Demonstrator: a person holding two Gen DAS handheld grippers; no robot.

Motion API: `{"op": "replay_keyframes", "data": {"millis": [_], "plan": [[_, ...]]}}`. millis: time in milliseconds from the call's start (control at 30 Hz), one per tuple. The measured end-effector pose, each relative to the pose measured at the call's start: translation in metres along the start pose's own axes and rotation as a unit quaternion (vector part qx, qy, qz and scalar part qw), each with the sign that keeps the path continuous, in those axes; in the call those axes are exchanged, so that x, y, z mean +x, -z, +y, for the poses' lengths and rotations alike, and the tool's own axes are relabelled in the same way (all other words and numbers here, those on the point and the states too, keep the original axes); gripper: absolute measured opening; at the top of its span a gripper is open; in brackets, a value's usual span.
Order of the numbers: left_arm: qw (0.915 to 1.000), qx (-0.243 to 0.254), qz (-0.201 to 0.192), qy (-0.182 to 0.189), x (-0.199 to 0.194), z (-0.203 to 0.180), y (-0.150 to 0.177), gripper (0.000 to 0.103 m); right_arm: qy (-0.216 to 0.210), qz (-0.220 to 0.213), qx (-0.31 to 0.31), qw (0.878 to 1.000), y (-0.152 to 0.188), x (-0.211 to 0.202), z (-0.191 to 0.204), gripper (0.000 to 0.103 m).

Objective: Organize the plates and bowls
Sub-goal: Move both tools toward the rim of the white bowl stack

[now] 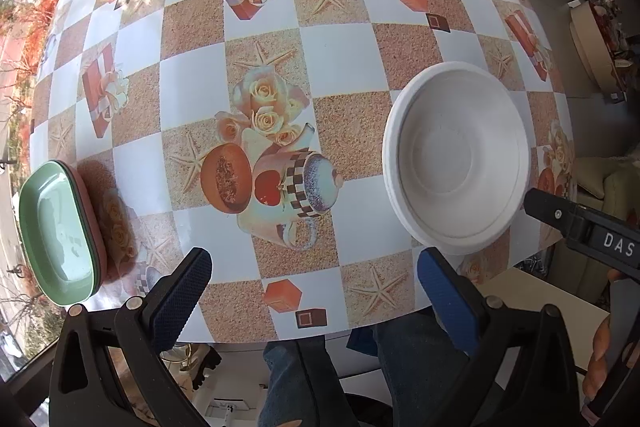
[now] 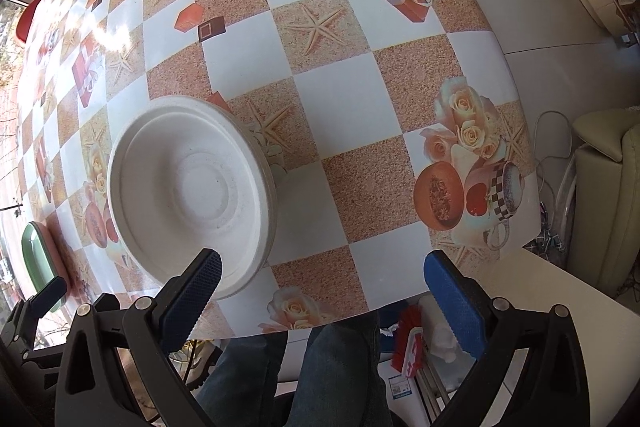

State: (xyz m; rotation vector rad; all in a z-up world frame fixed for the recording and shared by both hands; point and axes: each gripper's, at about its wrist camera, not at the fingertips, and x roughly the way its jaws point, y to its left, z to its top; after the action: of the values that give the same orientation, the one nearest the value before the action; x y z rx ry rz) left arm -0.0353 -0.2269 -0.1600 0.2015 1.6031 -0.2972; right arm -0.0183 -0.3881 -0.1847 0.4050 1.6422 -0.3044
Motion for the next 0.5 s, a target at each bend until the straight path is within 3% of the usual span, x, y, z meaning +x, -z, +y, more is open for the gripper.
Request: {"op": "replay_keyframes", "data": {"millis": [233, 500], "plan": [[0.9996, 0.004, -0.028, 0.002, -0.009, -0.009, -0.016, 0.103, 0.005, 0.005, 0.006, 1.000, -0.004, 0.005, -0.008, 0.102], [0.9995, 0.017, -0.025, 0.003, -0.002, -0.020, -0.031, 0.103, 0.010, 0.010, 0.008, 1.000, -0.018, 0.009, -0.015, 0.102]]}}
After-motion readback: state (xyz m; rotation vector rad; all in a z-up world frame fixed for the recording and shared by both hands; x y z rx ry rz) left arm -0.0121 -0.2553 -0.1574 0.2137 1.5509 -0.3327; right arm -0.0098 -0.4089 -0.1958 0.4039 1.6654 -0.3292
